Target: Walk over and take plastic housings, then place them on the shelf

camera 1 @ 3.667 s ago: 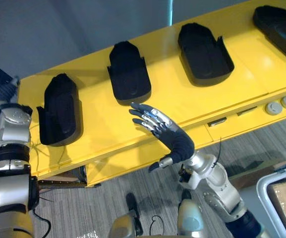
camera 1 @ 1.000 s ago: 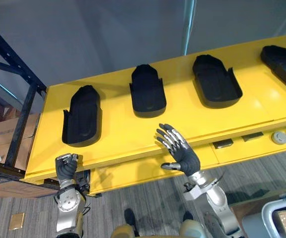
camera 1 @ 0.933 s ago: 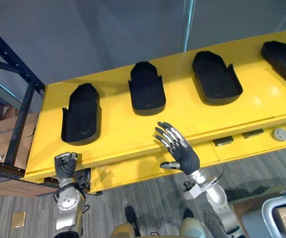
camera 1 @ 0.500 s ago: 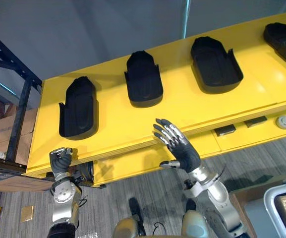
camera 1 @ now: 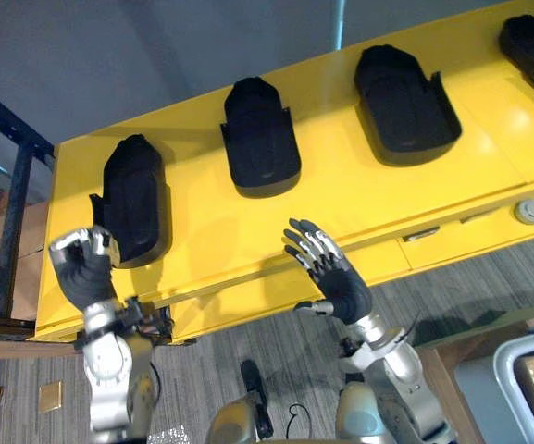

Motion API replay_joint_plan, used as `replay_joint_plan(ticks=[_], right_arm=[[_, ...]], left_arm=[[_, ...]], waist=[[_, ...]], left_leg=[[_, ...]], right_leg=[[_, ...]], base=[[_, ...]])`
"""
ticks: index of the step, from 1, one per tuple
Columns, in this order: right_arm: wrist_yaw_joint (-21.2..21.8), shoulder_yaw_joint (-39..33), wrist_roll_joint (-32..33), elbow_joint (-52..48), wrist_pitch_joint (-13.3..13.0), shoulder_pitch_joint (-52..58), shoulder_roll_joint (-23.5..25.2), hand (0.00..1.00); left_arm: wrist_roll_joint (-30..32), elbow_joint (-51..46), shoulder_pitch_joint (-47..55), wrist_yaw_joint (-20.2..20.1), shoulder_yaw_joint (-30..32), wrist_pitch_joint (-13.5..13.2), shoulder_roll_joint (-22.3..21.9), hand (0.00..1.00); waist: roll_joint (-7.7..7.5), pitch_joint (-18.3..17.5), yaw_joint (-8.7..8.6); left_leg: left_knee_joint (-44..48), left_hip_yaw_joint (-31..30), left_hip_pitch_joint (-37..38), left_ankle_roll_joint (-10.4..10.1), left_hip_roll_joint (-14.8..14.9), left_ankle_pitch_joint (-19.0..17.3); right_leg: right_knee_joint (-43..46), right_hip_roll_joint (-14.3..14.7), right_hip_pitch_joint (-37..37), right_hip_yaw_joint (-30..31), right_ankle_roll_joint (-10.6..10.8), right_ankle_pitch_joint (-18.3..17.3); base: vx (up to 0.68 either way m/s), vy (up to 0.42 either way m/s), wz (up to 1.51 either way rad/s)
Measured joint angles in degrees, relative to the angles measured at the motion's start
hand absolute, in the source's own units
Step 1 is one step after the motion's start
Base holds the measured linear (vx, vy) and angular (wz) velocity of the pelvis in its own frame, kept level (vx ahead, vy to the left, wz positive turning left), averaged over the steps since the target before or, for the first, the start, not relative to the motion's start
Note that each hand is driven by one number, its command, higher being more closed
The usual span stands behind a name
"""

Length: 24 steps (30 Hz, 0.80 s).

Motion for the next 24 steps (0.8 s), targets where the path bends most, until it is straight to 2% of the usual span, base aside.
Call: replay_joint_plan(ticks=[2,3,5,6,10,14,19,24], right_arm=[[-1.67,-0.03,-1.15,0.02,-0.07,0.4,0.37,0.0],[-2.3,-0.03,-1.38,0.02,-0.08,0.79,0.5,0.0],[-3.23,0.42,-1.44,0.02,-0.15,1.1,0.57,0.0],[-3.45,0.88,-1.47,0.02,-0.16,1.24,0.66,0.0],[-4.9,1.0,-2.02,0.05,-0.48,1.6,0.89,0.0],[-6.89,0.96,-2.5,0.9,-0.68,1.62,0.91,0.0],[-6.86,0.85,-2.45,1.5,-0.7,1.57,0.91,0.0],[-5.32,0.87,-2.42,3.79,-1.15,1.46,0.91,0.0]], left_arm=[[-0.57,-2.31,3.15,-3.01,-0.14,0.14,-0.42,1.0],[-0.64,-3.32,4.91,-4.51,0.15,0.12,-0.41,1.0],[-1.23,-3.61,6.93,-5.68,0.88,0.34,-0.46,1.0],[-2.86,-3.61,7.66,-6.0,0.98,0.9,-0.46,1.0],[-2.63,-3.76,8.03,-6.41,0.97,1.72,-0.45,1.0],[-0.98,-3.51,6.86,-5.36,0.92,4.23,-0.39,1.0],[0.27,0.28,1.93,-3.27,0.82,4.63,-0.09,1.0],[1.96,9.43,-4.8,0.73,0.46,4.55,1.26,1.0]], waist=[[-0.1,0.06,0.89],[-0.24,0.15,1.95],[-0.46,0.18,3.37],[-0.59,0.25,3.48],[-1.2,-0.06,3.32],[-2.05,-0.52,3.26],[-2.09,-0.54,3.04],[-2.23,-0.61,2.43]], left_leg=[[-0.01,-1.29,0.25,0.1,-0.07,-0.21],[-0.01,-2.02,0.43,0.1,-0.18,-0.29],[-0.02,-2.46,0.42,0.41,-0.22,-0.85],[-0.02,-3.04,0.34,0.41,-0.38,-0.86],[-0.02,-3.57,-0.21,0.24,-0.51,-0.76],[-0.01,-3.53,-0.52,0.06,-0.5,-0.6],[-0.01,-3.33,-0.41,0.05,-0.45,-0.6],[-0.02,-1.66,0.54,-0.11,-0.22,-0.74]], right_leg=[[-0.2,-0.07,1.44,-1.56,0.13,-0.61],[-0.38,-0.2,2.15,-2.23,0.05,-1.19],[-0.54,-0.28,2.52,-3.19,0.08,-2.02],[-0.84,-0.35,3.06,-3.62,0.1,-2.01],[-1.39,-0.44,3.16,-4.39,0.11,-1.73],[-1.55,-0.32,3.12,-4.43,0.39,-1.19],[-1.69,-0.25,3.13,-4.17,0.38,-1.19],[-1.69,-0.07,2.76,-2.42,0.29,-0.91]], base=[[0.02,-0.003,0.43],[-0.03,0.0,0.43],[-0.02,0.0,0.23],[0.01,0.007,0.13],[0.02,0.005,0.1],[0.06,-0.015,0.0],[0.01,-0.003,-0.01],[-0.03,0.011,-0.16]])
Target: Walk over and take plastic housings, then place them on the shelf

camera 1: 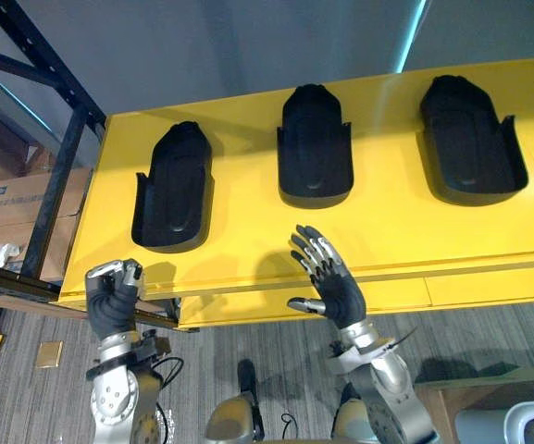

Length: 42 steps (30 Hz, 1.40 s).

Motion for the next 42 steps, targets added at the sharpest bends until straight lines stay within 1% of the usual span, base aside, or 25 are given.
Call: replay_joint_plan(ticks=[2,6,8,10,15,16,21,23,25,29,30,31,35,37,39,42], right_arm=[[0.51,-0.07,0.02,0.02,0.0,-0.11,-0.02,0.0],[1.89,-0.43,0.06,0.02,0.0,0.1,-0.08,0.0],[2.51,-0.46,0.06,0.02,0.01,0.11,-0.09,0.0],[3.58,-0.63,0.06,0.02,0.02,0.01,-0.16,0.0],[4.02,-2.34,0.21,0.02,0.02,0.03,-0.43,0.0],[4.64,-2.61,0.57,0.02,0.02,0.01,-0.47,0.0],[5.4,-2.61,0.61,0.02,0.05,-0.18,-0.63,0.0],[6.06,-2.6,0.61,0.01,0.1,-0.26,-0.79,0.0],[6.06,-2.64,0.63,0.01,0.14,-0.31,-0.91,0.0],[6.08,-2.64,0.64,0.01,0.16,-0.62,-1.64,0.0],[6.08,-2.68,0.65,0.01,0.16,-0.97,-1.87,0.0],[6.1,-2.75,1.16,-0.01,0.15,-1.4,-2.14,0.0],[6.24,-2.98,1.17,-0.06,0.15,-1.77,-2.65,0.0],[6.53,-4.04,1.22,-0.16,0.15,-1.77,-2.86,0.0],[6.99,-5.01,1.39,-0.19,0.15,-1.9,-3.25,0.0],[7.27,-5.06,1.66,-0.59,0.18,-2.63,-3.9,0.0]], left_arm=[[0.54,1.59,-1.23,0.63,0.02,-0.01,0.23,1.0],[0.73,6.24,-4.68,2.22,0.06,-0.02,2.3,1.0],[0.69,7.72,-6.08,2.7,0.26,-0.02,2.4,1.0],[0.65,9.13,-7.16,2.91,0.28,-0.04,2.39,1.0],[0.59,12.71,-9.04,2.93,0.3,-0.08,2.39,1.0],[0.29,13.59,-9.44,2.94,0.3,-0.08,2.38,1.0],[0.11,17.76,-10.9,3.24,0.55,-0.13,2.39,1.0],[0.07,20.04,-11.69,4.36,0.59,-0.12,2.41,1.0],[-0.14,20.58,-12.46,4.85,0.63,-0.19,2.45,1.0],[-0.23,24.2,-16.04,5.48,0.63,-0.53,3.05,1.0],[-0.24,24.81,-16.5,6.15,0.62,-0.57,3.68,1.0],[-0.24,26.35,-17.29,6.91,0.82,-1.38,4.35,1.0],[-0.24,30.75,-20.86,8.17,2.79,-2.2,5.11,1.0],[-0.39,35.77,-24.46,8.71,3.93,-2.6,7.3,1.0],[-2.19,38.84,-26.81,8.72,5.46,-2.97,8.48,1.0],[-3.75,42.59,-29.02,8.76,7.36,-3.29,10.26,1.0]], waist=[[-0.34,-0.17,-0.56],[-1.08,-0.57,-1.55],[-1.08,-0.57,-2.15],[-1.08,-0.57,-2.2],[-1.06,-0.57,-2.45],[-1.06,-0.57,-2.57],[-1.03,-0.55,-2.77],[-0.98,-0.52,-3.5],[-0.96,-0.51,-3.74],[-0.65,-0.35,-4.17],[-0.63,-0.34,-4.52],[-0.51,-0.28,-5.06],[-0.01,-0.02,-5.27],[0.77,0.38,-5.63],[1.17,0.77,-5.97],[1.22,0.85,-6.92]], left_leg=[[0.0,0.34,-0.06,-0.03,0.06,-0.03],[0.0,1.56,-0.03,-0.06,0.16,-0.06],[0.0,1.68,-0.02,-0.06,0.07,-0.05],[0.01,2.77,-0.03,-0.05,0.14,-0.05],[0.01,3.13,0.02,-0.03,0.1,-0.03],[0.01,3.14,0.03,-0.03,0.1,-0.03],[0.01,3.79,-0.05,-0.03,0.08,-0.04],[0.01,4.28,-0.06,-0.03,0.03,-0.04],[0.01,4.45,-0.12,-0.03,0.03,-0.03],[0.01,4.71,-0.13,-0.01,0.0,-0.02],[0.01,4.81,-0.24,-0.01,0.0,-0.02],[0.01,5.01,-0.37,-0.01,-0.02,-0.02],[0.02,5.97,-0.54,0.0,-0.09,-0.02],[0.02,6.11,-1.02,0.1,-0.1,0.05],[0.02,6.24,-1.12,0.11,-0.11,0.06],[0.02,6.62,-1.11,0.11,-0.07,0.06]], right_leg=[[0.08,0.01,-0.71,0.81,-0.02,-0.02],[0.4,0.1,-1.7,2.2,-0.01,0.12],[0.47,0.02,-1.81,2.38,0.05,0.22],[1.18,0.04,-2.75,3.23,0.04,0.22],[2.39,-0.01,-3.61,4.1,0.03,0.22],[2.4,-0.02,-3.65,4.13,0.0,0.2],[2.82,-0.06,-4.61,4.9,-0.23,-0.01],[3.2,-0.07,-5.18,5.57,-0.23,-0.01],[3.43,-0.08,-5.47,5.77,-0.24,-0.02],[4.26,-0.13,-6.13,6.23,-0.37,-0.24],[4.42,-0.13,-6.54,6.4,-0.42,-0.31],[4.5,-0.12,-6.71,6.7,-0.45,-0.35],[5.05,-0.13,-7.71,7.51,-0.39,-0.32],[5.37,-0.13,-8.48,7.76,-0.4,-0.32],[5.65,-0.1,-8.78,8.0,-0.41,-0.33],[5.99,0.0,-9.17,8.51,-0.48,-0.37]], base=[[-0.05,0.018,-0.2],[-0.03,0.012,-0.16],[-0.01,0.016,-0.07],[-0.02,0.014,-0.16],[0.0,0.005,-0.08],[0.0,0.0,0.0],[-0.02,0.01,-0.06],[0.0,0.012,-0.11],[-0.01,0.006,-0.06],[-0.02,0.004,-0.04],[-0.01,0.004,-0.07],[-0.01,0.007,-0.07],[0.0,0.004,-0.1],[-0.01,-0.002,-0.04],[0.0,-0.007,-0.04],[0.01,-0.005,-0.05]])
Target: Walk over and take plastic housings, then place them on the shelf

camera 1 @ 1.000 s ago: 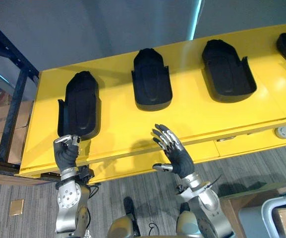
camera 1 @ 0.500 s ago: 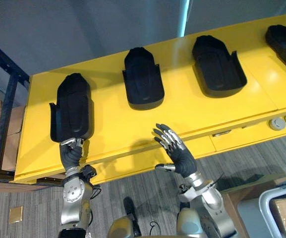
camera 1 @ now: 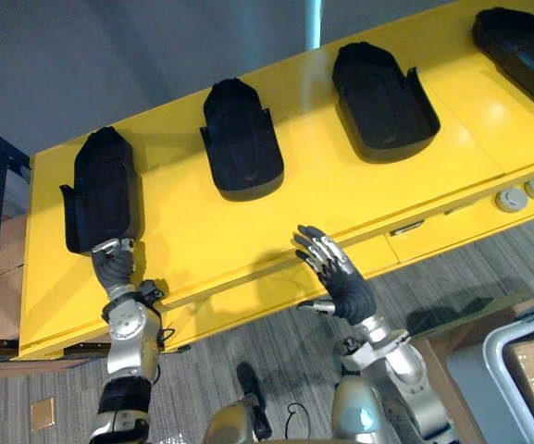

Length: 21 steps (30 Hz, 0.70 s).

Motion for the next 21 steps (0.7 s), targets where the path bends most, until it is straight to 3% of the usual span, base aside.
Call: replay_joint_plan(ticks=[7,12,14,18,19,21], right_arm=[[1.19,-0.12,0.18,-0.57,0.0,-0.19,-0.12,0.0],[1.1,0.15,0.15,-0.59,0.0,-0.17,-0.1,0.0],[0.97,0.59,-0.11,-0.63,-0.07,0.08,0.18,0.0],[-0.36,1.36,-0.58,-0.82,-0.33,1.38,1.31,0.0],[-0.75,1.47,-0.67,-0.9,-0.48,1.54,1.99,0.0],[-2.63,1.93,-1.19,-1.01,-1.63,1.54,3.19,0.0]], left_arm=[[-0.63,1.83,-1.87,-0.06,0.07,-0.68,1.09,1.0],[-1.06,1.67,-1.84,-0.5,0.28,-2.95,1.19,1.0],[-0.87,-4.49,0.43,-1.83,-0.4,-4.62,0.48,1.0],[2.71,-22.9,8.48,-2.48,-6.23,-4.68,-3.6,1.0],[3.8,-26.06,10.27,-2.45,-7.51,-4.56,-4.78,0.0],[7.4,-33.92,16.13,-2.2,-10.52,-4.36,-8.1,0.0]], waist=[[0.09,0.37,-0.26],[0.08,0.75,-0.24],[-0.11,2.1,-0.22],[-0.11,2.09,-0.09],[-0.11,2.08,0.1],[-0.13,1.95,0.59]], left_leg=[[0.0,0.47,-0.02,0.06,-0.01,-0.05],[0.0,0.48,0.23,0.18,0.0,-0.14],[-0.01,0.43,0.98,0.21,0.0,-0.21],[-0.01,-0.67,1.33,0.36,-0.08,-0.45],[-0.01,-0.78,1.45,0.37,-0.07,-0.45],[-0.02,-1.16,2.81,0.25,-0.08,-0.91]], right_leg=[[0.16,0.05,-0.33,0.38,0.01,0.01],[-0.1,0.05,-0.06,0.37,0.02,0.0],[-0.55,0.05,0.85,0.25,0.08,0.04],[-2.5,-0.02,3.43,-1.33,0.6,0.47],[-2.98,-0.01,3.95,-1.51,0.7,0.72],[-4.45,0.03,6.39,-2.31,0.87,0.96]], base=[[0.01,-0.004,-0.03],[0.0,0.0,0.0],[0.0,0.0,0.0],[0.05,0.009,0.16],[0.04,0.014,0.1],[0.05,0.012,0.09]])
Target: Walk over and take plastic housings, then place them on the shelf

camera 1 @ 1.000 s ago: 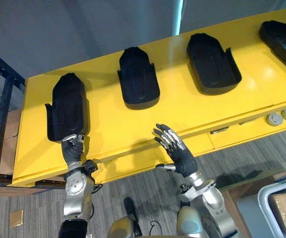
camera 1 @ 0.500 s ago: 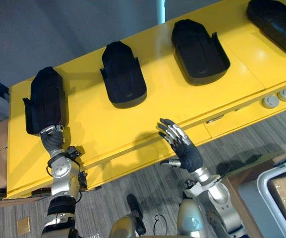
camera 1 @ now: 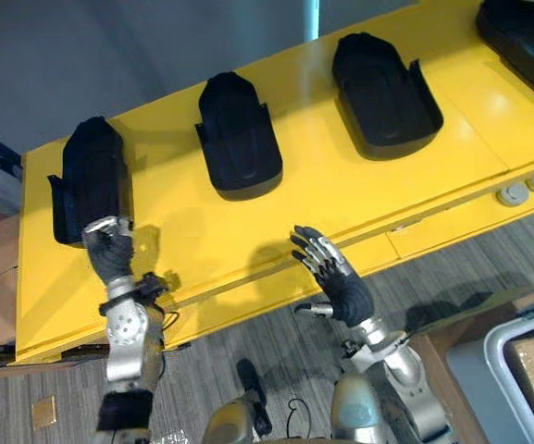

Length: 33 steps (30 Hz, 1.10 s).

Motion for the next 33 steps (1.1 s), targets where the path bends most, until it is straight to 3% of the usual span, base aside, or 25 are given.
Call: replay_joint_plan(ticks=[2,4,9,12,14,16,21,24,30,33], right_arm=[[-1.25,0.22,-0.42,0.01,-0.46,0.22,0.58,0.0],[-2.67,0.76,-0.93,0.04,-1.59,0.26,0.74,0.0],[-5.62,0.76,-2.95,0.64,-4.63,0.05,1.53,0.0],[-8.24,0.88,-7.26,1.68,-7.49,-1.09,1.4,0.0],[-10.11,0.74,-9.38,3.14,-8.22,-3.99,0.64,0.0],[-11.13,0.67,-12.95,5.14,-8.3,-10.86,-1.76,0.0],[-10.98,2.13,-16.59,15.69,-2.83,-29.11,-5.2,0.0],[-9.79,5.68,-22.1,26.97,1.71,-36.96,-6.26,0.0],[-8.73,10.69,-30.99,35.19,2.24,-42.12,-4.42,0.0],[-8.92,12.91,-34.68,38.68,2.88,-45.29,-4.12,0.0]], left_arm=[[2.46,-4.0,3.39,-0.34,-1.77,-0.01,-1.4,0.0],[5.77,-6.45,5.99,-0.18,-3.17,-0.14,-1.54,0.0],[5.9,-7.66,9.87,0.6,-3.65,-0.36,-1.93,0.0],[8.91,-7.59,12.33,4.69,-3.98,0.26,-3.0,0.0],[11.11,-6.09,13.98,7.21,-3.8,2.04,-2.99,0.0],[15.71,2.49,14.54,8.95,-2.9,4.44,-2.75,0.0],[17.66,23.52,16.06,6.7,-1.22,4.94,-2.59,0.0],[21.41,35.51,17.62,4.38,-1.09,4.78,-2.5,0.0],[24.3,42.43,19.56,-1.82,-1.35,3.58,-2.56,0.0],[24.36,43.81,19.24,-4.48,-1.19,3.02,-2.1,0.0]], waist=[[-0.04,-1.13,0.07],[-0.23,-3.17,1.28],[-1.44,-7.01,3.6],[-2.7,-8.58,4.49],[-3.73,-9.79,5.57],[-4.56,-10.86,7.19],[-6.0,-11.76,10.41],[-7.68,-12.33,15.04],[-8.27,-12.47,18.24],[-8.31,-12.49,18.34]], left_leg=[[0.0,-1.44,0.38,-0.12,0.03,-0.16],[-0.01,-2.6,0.34,-0.15,0.1,-0.18],[-0.02,-4.85,0.38,-0.16,0.0,-0.19],[-0.3,-6.54,0.26,-0.17,-0.31,-0.17],[-0.33,-7.63,0.28,-0.24,-0.5,-0.11],[-0.35,-9.16,0.16,-0.34,-0.72,0.13],[-0.38,-13.12,-1.96,-0.43,-0.51,1.66],[-0.38,-14.96,-3.02,-0.91,0.05,2.11],[-0.38,-16.99,-3.93,-1.12,0.35,2.79],[-0.38,-18.11,-4.87,-0.88,0.61,3.11]], right_leg=[[-1.5,0.03,2.14,-1.77,0.09,0.07],[-2.67,0.17,3.49,-3.13,0.08,0.18],[-5.35,0.33,6.61,-6.05,0.2,0.84],[-6.96,0.33,8.42,-8.21,0.28,1.37],[-7.34,0.29,9.39,-9.13,0.3,1.41],[-7.47,0.26,10.35,-10.76,0.29,1.4],[-7.72,0.95,10.86,-14.46,-0.14,1.49],[-9.17,2.14,11.71,-16.44,-0.77,1.94],[-9.45,2.9,12.3,-18.4,-0.96,1.89],[-9.61,3.36,12.13,-19.43,-1.54,1.55]], base=[[0.04,-0.003,0.3],[0.05,-0.013,0.34],[0.03,-0.006,0.27],[-0.02,0.005,0.3],[-0.02,0.006,0.24],[-0.03,-0.002,0.28],[-0.05,-0.024,0.42],[-0.03,-0.052,0.28],[-0.03,-0.035,0.18],[-0.05,-0.023,0.13]])
